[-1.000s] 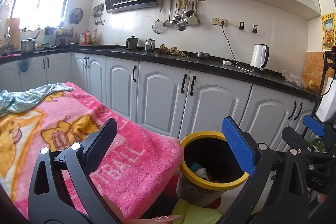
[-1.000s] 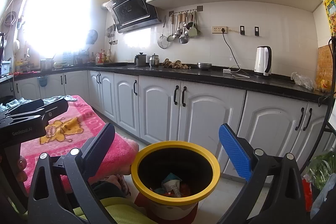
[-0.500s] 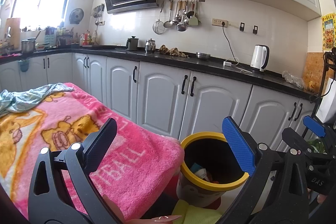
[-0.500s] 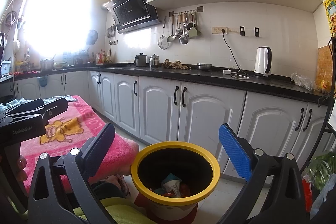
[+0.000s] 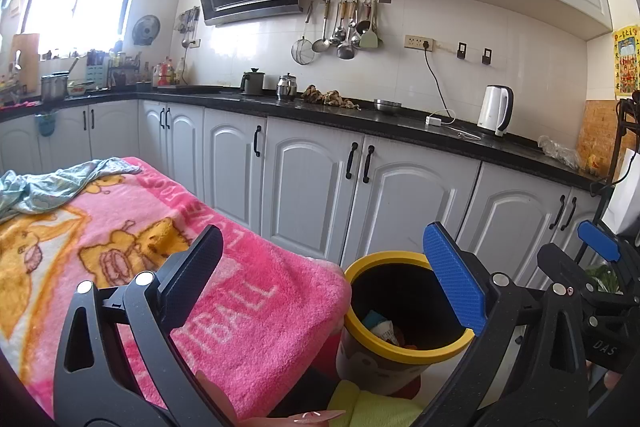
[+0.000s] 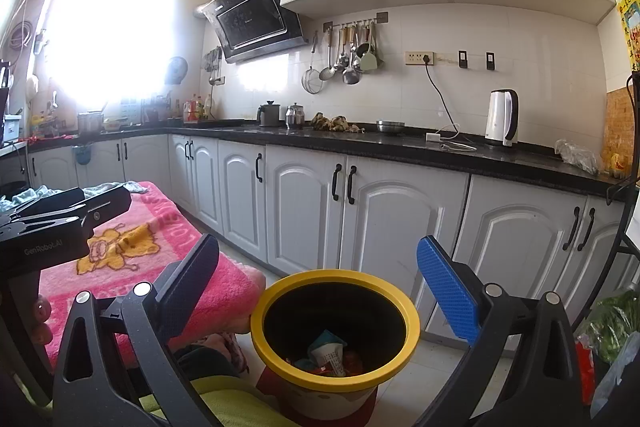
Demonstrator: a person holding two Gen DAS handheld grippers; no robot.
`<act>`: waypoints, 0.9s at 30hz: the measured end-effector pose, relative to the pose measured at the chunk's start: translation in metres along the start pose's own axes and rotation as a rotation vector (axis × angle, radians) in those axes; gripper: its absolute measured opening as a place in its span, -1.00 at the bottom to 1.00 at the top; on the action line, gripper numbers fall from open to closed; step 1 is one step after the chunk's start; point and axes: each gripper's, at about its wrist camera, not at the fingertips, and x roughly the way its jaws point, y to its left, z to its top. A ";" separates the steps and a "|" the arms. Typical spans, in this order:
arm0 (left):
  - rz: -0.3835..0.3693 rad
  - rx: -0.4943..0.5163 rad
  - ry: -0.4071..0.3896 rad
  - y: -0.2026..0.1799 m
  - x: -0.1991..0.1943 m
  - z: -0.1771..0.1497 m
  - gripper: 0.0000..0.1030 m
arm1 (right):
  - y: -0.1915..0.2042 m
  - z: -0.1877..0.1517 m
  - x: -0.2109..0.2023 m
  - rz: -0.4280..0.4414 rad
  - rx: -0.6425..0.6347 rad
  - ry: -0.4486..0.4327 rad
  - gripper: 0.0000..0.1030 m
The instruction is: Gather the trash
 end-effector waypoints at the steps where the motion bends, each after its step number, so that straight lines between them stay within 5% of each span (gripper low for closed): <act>1: -0.001 -0.001 0.000 0.000 0.000 0.000 0.79 | 0.000 0.000 0.000 0.000 0.000 0.001 0.88; 27: 0.003 -0.006 0.013 -0.004 0.000 -0.001 0.79 | 0.002 0.003 -0.001 -0.003 -0.004 -0.001 0.88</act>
